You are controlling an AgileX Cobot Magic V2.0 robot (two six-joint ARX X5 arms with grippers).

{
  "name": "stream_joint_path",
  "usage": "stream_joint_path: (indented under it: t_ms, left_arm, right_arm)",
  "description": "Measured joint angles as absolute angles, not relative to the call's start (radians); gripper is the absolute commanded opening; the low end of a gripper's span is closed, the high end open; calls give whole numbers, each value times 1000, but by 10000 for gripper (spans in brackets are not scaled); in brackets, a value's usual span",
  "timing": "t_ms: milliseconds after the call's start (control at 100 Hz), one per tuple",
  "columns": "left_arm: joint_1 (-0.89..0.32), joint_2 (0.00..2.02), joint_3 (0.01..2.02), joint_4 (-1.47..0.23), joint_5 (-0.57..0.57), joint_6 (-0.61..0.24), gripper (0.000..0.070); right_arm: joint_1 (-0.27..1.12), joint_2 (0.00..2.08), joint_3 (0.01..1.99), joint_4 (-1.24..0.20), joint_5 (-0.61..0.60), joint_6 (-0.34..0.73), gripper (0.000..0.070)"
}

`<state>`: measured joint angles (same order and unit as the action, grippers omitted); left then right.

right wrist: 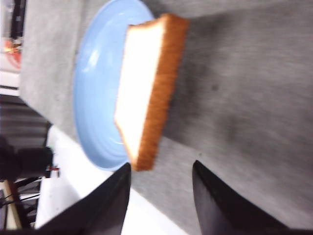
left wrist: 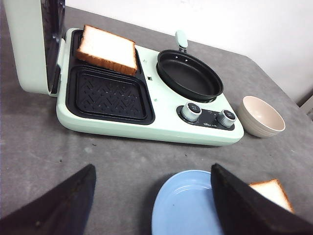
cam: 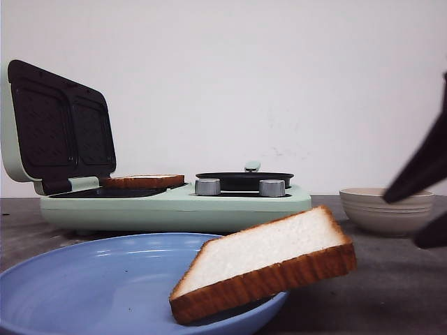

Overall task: Make breakfast with bread and shrimp
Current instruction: 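Lower the right gripper and grasp the second bread slice edge, then lift the bread with the right gripper and carry it to the press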

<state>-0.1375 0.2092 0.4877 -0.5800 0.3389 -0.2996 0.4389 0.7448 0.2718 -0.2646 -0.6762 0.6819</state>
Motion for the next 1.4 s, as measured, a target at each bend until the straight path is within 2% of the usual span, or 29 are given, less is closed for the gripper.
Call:
stream_joint_path:
  t_ms: [70,210,300,650,700,740,830,860,1230,1400]
  left_arm:
    - [-138,209,488,-580,339,-300,406]
    - [-138,209,488,-580,339,-300,406]
    - [-138,209,488,-580,338,-300,406]
    - [-138,209,488,-580,337,-300,406]
    - [-138,209,488,-580,337,-300,406]
    - [-138,209,488,-580,337,-300,406]
    - [-138,209,488,-580,337,-300,406]
    - [-138,209,488,-580,337,-300,406]
    - [-138,209,488,-580,335,-300,405]
    - [-138,209,488,-580,335,-300,405]
  right_arm:
    - [473,786,271,-219,-653,700,291]
    - [513,896,270,-98,-651,733,309]
    - [525,972,270,-35,-651,739,365]
    - [552,1162,268,155,-669,788,361]
    - [560,1172,268,177,-670,797,336]
    - [567,1177,268,186,-670,805,287]
    - [580,1184,268,196,-665,817,56]
    - [585,1185,268,196,-659,817,0]
    - [594,1185,268,241,-677,822,0]
    - [594,1172,268,297,-687,860,0]
